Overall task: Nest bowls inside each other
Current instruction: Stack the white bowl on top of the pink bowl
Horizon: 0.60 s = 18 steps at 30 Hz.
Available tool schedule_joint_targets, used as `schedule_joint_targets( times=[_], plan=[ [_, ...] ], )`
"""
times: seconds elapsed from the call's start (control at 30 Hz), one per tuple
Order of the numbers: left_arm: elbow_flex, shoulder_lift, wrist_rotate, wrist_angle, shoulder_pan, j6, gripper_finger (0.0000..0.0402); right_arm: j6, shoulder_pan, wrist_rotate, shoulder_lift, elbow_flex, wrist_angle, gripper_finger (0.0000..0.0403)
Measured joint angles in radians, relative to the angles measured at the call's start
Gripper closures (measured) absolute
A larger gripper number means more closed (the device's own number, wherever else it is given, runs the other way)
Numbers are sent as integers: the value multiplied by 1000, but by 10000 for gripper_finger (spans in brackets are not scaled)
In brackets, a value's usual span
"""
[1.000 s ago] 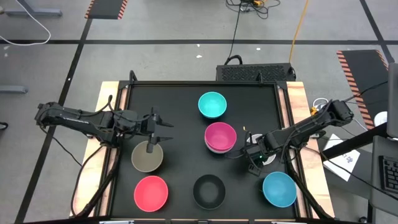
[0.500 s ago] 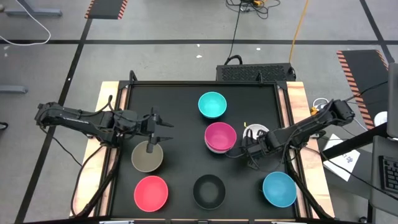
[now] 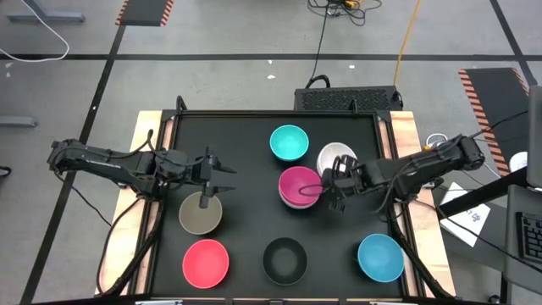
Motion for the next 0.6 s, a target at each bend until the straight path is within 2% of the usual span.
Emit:
schedule_joint_targets(
  times=[0.17, 0.27, 0.43, 0.6],
  plan=[
    [0, 0, 0, -1, 0, 0, 172, -118, -53, -40, 0, 135, -42, 403],
    [0, 0, 0, -6, 1, 0, 172, -166, -78, -166, 0, 214, -46, 403],
    [0, 0, -4, -22, 1, 4, 172, -193, -84, -281, 14, 310, -69, 403],
    [0, 0, -9, -24, 1, 14, 172, -207, -95, -297, 55, 335, -92, 403]
  ],
)
